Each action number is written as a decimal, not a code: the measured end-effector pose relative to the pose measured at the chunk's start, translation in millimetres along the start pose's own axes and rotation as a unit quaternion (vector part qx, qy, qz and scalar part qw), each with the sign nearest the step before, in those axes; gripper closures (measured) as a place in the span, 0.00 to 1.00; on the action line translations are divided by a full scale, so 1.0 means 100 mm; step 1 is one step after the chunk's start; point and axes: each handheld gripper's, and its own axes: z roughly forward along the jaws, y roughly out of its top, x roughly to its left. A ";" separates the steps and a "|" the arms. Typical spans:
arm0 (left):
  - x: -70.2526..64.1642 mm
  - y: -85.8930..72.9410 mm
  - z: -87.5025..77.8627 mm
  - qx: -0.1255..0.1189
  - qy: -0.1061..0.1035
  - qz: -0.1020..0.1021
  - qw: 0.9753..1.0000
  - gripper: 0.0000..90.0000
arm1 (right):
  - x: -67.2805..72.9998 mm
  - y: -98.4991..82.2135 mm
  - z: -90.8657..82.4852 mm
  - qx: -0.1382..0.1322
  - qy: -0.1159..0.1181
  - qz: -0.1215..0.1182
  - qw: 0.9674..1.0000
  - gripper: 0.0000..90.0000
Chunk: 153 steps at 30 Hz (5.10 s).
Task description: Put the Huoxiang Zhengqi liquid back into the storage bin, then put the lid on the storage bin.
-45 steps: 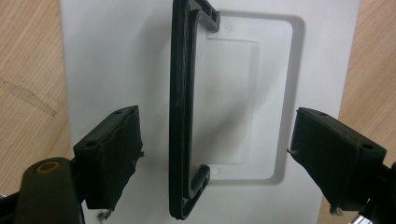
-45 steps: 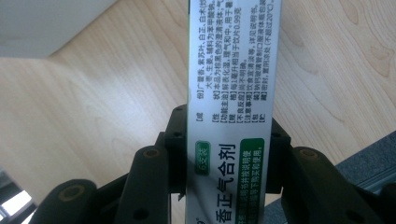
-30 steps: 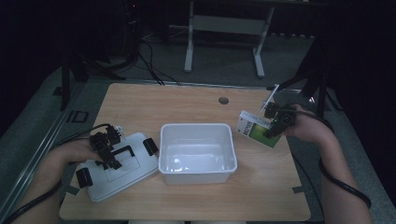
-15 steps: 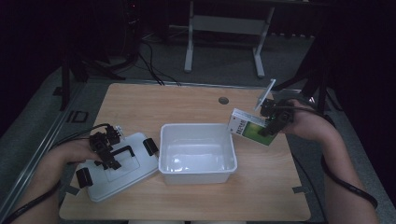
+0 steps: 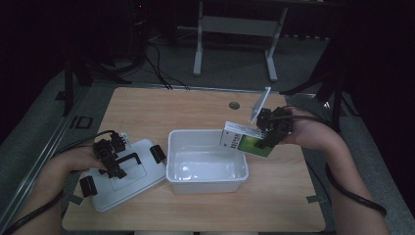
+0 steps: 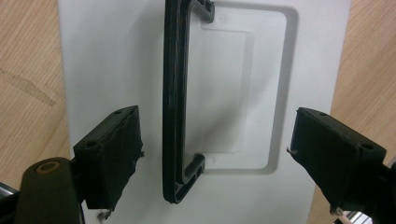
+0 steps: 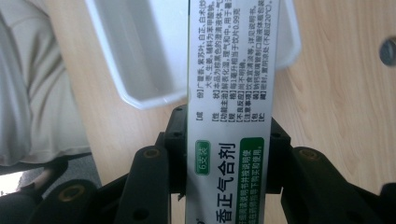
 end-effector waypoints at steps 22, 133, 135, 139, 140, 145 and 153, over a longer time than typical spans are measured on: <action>-0.03 0.01 -0.02 0.000 -0.002 0.006 1.000 0.19 | 0.27 0.46 0.35 0.001 0.034 -0.077 0.996 0.71; -0.08 0.01 0.00 -0.007 0.001 0.017 1.000 0.20 | 0.01 -0.06 0.61 -0.056 0.036 0.004 0.998 0.47; -0.08 0.00 -0.01 -0.010 0.005 0.016 1.000 0.20 | -0.01 -0.14 0.58 -0.056 0.032 0.012 0.998 0.47; -0.07 0.00 -0.01 -0.017 0.007 0.017 1.000 0.21 | -0.05 -0.31 0.55 -0.056 0.023 0.030 0.998 0.46; -0.07 0.00 -0.01 -0.019 0.011 0.019 1.000 0.21 | -0.07 -0.37 0.55 -0.055 0.022 0.036 0.998 0.46; -0.06 0.01 0.01 -0.023 0.016 0.017 0.999 0.24 | -0.11 -0.58 0.58 -0.047 0.016 0.057 0.997 0.46; -0.05 0.02 0.07 -0.026 0.022 0.018 0.999 0.36 | -0.15 -0.83 0.80 -0.027 0.024 0.088 0.995 0.46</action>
